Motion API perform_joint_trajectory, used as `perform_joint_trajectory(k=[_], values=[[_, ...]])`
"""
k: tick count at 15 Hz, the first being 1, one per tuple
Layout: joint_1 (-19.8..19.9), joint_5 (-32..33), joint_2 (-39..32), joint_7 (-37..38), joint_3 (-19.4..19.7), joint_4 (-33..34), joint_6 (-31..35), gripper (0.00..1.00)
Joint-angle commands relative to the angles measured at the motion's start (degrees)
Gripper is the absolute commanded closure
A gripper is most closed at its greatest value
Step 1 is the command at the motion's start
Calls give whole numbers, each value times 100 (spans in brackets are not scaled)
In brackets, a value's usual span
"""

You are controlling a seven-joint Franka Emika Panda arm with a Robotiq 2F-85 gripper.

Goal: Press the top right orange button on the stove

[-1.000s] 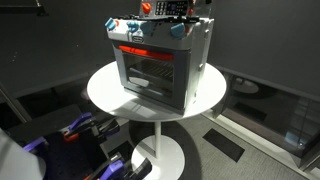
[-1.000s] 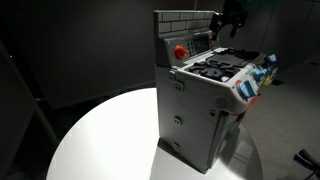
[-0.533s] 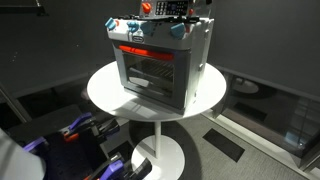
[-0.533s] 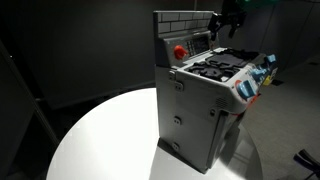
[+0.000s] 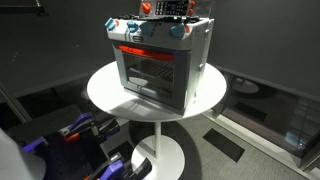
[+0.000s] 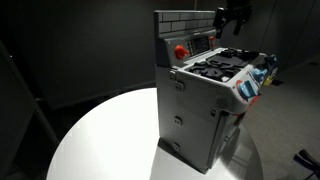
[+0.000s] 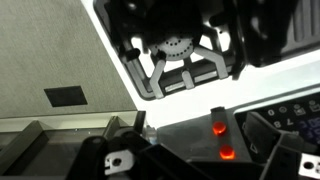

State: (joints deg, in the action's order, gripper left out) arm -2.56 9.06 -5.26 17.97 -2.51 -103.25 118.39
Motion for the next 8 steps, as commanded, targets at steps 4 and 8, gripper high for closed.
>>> perform_joint_trajectory(k=[4,8], values=[[16,-648,1030,-911,11,-869,-1192,0],[0,-873,1584,-1323,14,-1415,-1814,0]])
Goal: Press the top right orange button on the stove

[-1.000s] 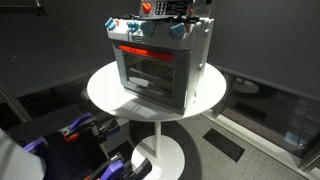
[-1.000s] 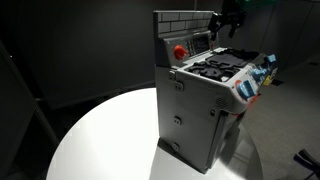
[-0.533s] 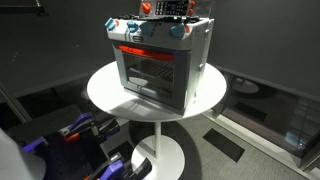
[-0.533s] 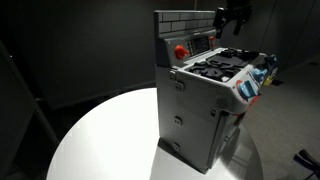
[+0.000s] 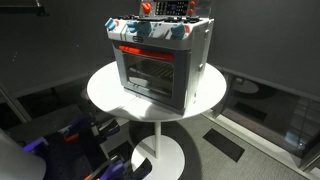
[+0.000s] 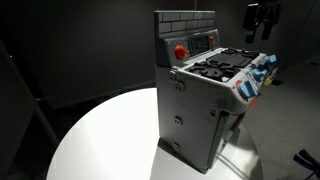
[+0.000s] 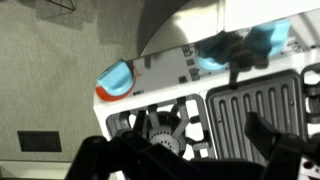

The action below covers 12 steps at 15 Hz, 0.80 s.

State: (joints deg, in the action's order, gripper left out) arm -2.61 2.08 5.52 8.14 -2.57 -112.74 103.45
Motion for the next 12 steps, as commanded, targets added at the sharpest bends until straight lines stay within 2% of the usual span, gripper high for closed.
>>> perform_joint_trajectory(k=[1,7,12], values=[[3,-145,644,-345,8,-613,-396,0],[0,-16,1369,-291,-62,-1382,-246,0],[16,-57,1317,-220,-92,-1357,-369,0]])
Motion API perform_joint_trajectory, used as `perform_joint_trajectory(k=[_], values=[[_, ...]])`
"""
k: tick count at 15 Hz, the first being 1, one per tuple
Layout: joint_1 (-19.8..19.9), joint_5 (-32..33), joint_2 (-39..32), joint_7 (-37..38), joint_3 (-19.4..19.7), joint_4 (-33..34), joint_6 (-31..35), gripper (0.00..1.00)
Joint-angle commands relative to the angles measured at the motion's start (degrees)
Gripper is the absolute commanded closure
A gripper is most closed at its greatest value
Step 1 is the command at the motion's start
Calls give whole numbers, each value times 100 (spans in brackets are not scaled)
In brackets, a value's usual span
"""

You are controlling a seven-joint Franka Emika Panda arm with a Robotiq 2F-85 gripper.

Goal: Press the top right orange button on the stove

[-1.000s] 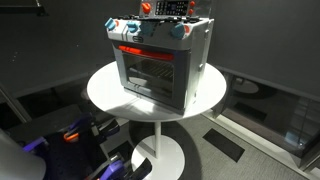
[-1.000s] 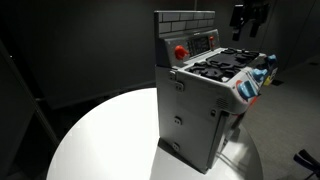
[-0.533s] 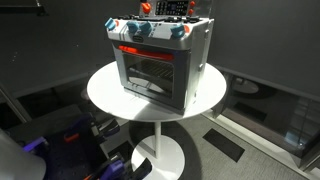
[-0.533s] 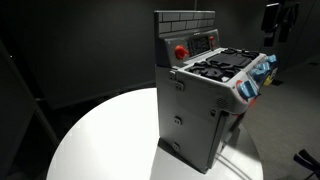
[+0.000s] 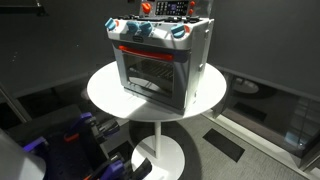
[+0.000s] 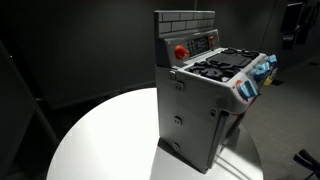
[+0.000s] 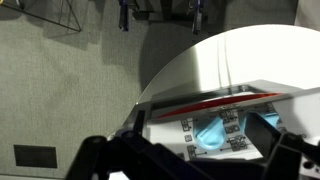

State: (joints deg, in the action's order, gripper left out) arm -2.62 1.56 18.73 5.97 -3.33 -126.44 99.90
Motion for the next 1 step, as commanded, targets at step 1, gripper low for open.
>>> perform_joint_trajectory(k=[1], values=[[17,-4,4,-3,-18,3,-12,0]])
